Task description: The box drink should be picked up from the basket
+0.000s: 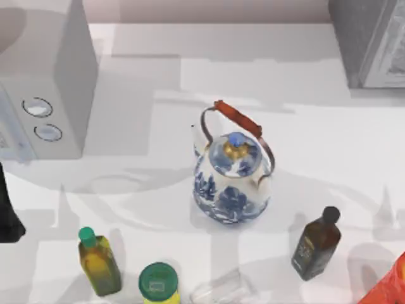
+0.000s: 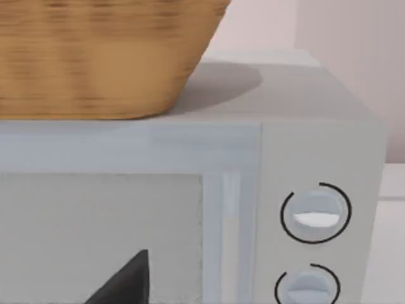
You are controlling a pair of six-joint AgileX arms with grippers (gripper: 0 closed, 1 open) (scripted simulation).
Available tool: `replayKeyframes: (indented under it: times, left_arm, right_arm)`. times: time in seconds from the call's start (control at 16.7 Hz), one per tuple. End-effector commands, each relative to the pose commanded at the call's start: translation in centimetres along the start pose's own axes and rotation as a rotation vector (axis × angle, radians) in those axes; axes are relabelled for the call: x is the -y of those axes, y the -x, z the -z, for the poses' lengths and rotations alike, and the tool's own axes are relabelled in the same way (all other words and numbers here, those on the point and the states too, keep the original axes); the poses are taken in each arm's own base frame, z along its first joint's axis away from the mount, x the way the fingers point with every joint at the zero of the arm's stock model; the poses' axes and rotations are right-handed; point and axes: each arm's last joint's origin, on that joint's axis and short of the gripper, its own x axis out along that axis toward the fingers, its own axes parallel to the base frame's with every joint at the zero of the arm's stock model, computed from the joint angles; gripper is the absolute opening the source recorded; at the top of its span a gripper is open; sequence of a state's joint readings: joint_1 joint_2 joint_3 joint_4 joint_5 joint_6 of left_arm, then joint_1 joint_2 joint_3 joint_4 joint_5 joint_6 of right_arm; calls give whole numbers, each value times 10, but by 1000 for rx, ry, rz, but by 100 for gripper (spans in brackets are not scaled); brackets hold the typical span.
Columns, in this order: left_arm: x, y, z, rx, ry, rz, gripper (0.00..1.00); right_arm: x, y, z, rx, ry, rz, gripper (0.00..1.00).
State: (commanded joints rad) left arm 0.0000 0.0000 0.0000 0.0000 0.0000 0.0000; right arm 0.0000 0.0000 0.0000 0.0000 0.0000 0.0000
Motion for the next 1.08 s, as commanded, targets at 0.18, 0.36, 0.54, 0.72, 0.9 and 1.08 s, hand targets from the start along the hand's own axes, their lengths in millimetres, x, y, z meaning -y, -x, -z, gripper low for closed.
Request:
replayKeyframes:
  times: [0.18, 0.36, 0.54, 0.72, 0.9, 1.08]
  left_arm:
    - [0, 0, -4, 8, 0, 4, 100]
    - [-2, -2, -33, 54, -3, 25, 100]
    - [-8, -14, -76, 98, -11, 51, 100]
    - [-21, -47, -116, 86, -16, 68, 100]
    - [-46, -98, -136, 38, -8, 68, 100]
    - [-80, -143, -138, 0, 2, 52, 100]
  right_arm:
    - [0, 0, 0, 0, 0, 0, 100]
    - [0, 0, 0, 0, 0, 0, 100]
    - [0, 0, 0, 0, 0, 0, 100]
    - [0, 0, 0, 0, 0, 0, 100]
    - [0, 0, 0, 0, 0, 0, 100]
    - [0, 0, 0, 0, 0, 0, 100]
